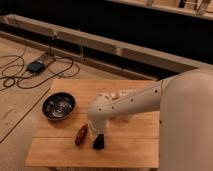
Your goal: Place the eraser on the white sponge
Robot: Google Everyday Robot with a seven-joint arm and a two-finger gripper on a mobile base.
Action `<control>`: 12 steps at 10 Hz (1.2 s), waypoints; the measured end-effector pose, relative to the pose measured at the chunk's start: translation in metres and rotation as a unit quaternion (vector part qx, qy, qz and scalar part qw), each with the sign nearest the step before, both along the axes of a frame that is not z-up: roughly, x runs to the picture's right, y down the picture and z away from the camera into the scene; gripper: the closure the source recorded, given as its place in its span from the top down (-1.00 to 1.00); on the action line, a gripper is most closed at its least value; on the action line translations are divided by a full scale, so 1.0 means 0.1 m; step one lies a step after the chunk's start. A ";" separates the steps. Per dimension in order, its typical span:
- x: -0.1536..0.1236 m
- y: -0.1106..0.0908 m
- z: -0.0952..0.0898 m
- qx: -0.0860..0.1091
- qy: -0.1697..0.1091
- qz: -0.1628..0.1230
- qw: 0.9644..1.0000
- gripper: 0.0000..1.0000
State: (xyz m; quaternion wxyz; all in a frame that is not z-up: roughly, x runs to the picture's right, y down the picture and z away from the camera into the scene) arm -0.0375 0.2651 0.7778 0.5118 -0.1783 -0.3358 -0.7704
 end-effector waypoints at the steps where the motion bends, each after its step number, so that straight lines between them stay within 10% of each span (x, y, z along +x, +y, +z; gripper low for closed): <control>1: -0.01 -0.02 -0.01 0.001 -0.003 -0.002 1.000 -1.00; 12: 0.32 -1.04 0.20 0.031 -0.010 -0.063 0.997 -1.00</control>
